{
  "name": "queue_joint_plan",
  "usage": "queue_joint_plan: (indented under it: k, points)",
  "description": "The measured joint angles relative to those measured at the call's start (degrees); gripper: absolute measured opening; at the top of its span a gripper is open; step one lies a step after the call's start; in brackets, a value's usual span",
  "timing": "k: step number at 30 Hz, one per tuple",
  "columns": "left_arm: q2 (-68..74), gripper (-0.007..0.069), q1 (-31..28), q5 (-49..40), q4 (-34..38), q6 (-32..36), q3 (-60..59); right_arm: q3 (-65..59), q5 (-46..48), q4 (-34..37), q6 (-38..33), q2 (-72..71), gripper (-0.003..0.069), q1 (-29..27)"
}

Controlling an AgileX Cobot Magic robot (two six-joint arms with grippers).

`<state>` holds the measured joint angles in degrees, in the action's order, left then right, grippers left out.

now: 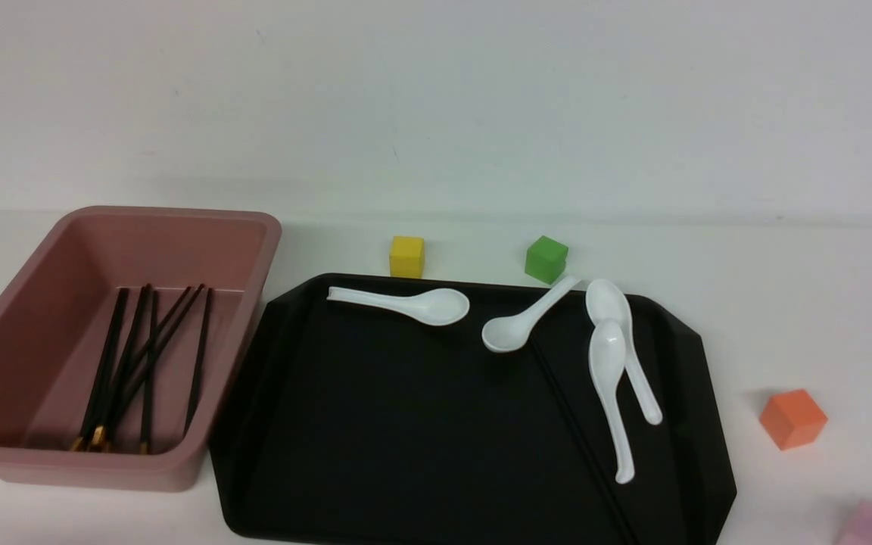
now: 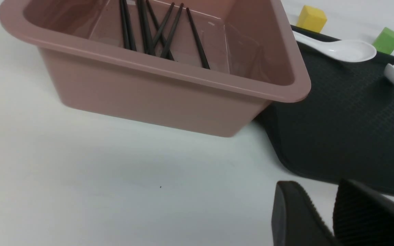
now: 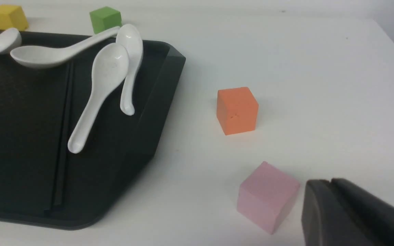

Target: On white tablecloth take chopsticks from black tray and put them in box.

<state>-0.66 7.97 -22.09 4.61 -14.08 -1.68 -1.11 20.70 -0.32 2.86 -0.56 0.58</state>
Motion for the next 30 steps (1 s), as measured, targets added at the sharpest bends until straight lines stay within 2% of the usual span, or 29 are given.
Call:
queue_joint_plan:
  k: [30]
  points:
    - [0.00, 0.0227, 0.00, 0.00, 0.00, 0.00, 0.00, 0.02, 0.02, 0.00, 0.15, 0.00, 0.0087, 0.00]
